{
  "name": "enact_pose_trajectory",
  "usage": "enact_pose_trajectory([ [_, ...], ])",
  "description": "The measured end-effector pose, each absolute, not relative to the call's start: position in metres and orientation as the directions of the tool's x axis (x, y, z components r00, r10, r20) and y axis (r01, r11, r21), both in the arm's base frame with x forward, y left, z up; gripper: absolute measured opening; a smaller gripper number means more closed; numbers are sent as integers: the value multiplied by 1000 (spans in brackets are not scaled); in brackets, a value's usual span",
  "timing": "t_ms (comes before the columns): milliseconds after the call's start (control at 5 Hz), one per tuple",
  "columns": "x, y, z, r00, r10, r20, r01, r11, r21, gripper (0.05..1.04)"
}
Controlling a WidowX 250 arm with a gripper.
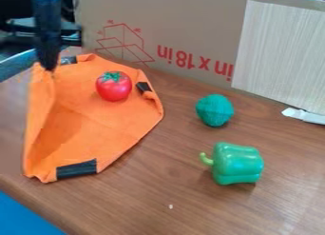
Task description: Fold the cloth from bottom left to top right
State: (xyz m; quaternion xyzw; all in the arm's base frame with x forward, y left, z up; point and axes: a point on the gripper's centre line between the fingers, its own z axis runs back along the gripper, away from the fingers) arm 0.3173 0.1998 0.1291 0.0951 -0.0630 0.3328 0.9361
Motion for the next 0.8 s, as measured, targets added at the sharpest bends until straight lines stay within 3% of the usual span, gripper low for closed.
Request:
enact_pose_trajectory([
  [200, 349, 172, 134, 780, 605, 159, -623, 774, 113, 50],
  [800, 382, 135, 128, 785, 606, 125, -618, 780, 103, 50],
])
